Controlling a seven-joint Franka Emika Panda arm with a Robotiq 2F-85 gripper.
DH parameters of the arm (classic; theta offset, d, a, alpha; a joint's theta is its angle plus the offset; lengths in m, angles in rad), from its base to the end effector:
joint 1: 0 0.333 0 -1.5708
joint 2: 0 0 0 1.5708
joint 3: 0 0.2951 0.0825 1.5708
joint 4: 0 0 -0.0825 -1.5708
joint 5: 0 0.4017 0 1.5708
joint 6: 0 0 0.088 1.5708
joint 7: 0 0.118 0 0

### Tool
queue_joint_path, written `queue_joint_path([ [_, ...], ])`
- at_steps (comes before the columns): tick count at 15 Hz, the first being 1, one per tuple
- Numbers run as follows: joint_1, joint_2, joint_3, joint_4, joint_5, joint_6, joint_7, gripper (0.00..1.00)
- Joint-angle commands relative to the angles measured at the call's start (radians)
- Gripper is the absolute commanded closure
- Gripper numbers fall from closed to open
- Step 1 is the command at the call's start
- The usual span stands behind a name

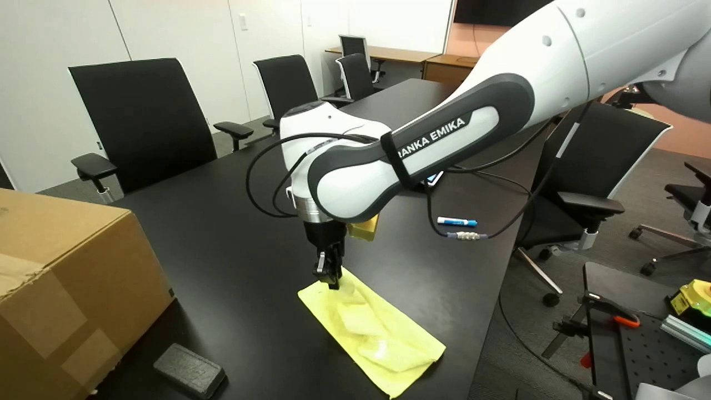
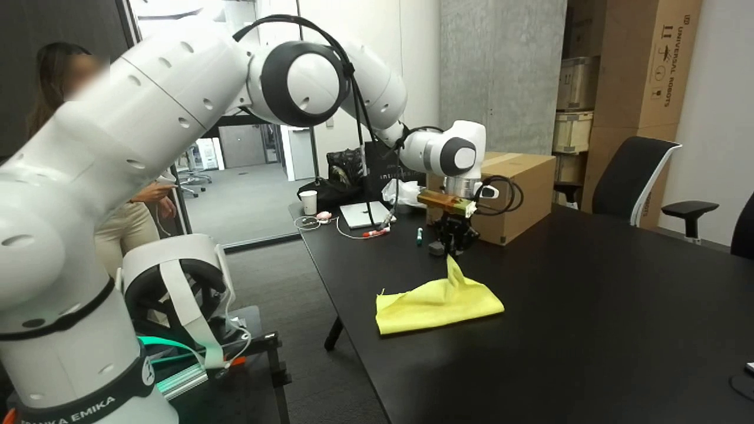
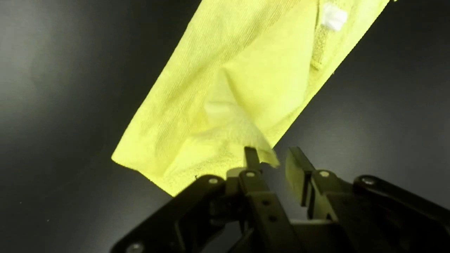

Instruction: Fold the towel in half

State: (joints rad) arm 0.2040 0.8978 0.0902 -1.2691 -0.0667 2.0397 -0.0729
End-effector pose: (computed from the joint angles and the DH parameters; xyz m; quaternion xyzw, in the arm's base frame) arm 0.7071 0.1958 0.1686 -0.9809 -0.1843 0.0622 0.0006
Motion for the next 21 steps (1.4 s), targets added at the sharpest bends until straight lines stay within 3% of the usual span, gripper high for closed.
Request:
queue_joint_path([
  [1,0.024,0.046,-0.024,0.101,-0.017,-0.041,0.064,0.41],
  [6,0.003,-0.007,-0.042,0.063,-0.005,-0.032,0.102,0.04],
  [7,-0.005,-0.030,-0.051,0.036,-0.006,-0.030,0.113,0.00],
  [16,-0.124,-0.439,-0.048,-0.362,0.041,-0.080,0.084,0.00],
  [21,-0.125,-0.691,-0.036,-0.538,0.046,-0.124,0.069,0.00],
])
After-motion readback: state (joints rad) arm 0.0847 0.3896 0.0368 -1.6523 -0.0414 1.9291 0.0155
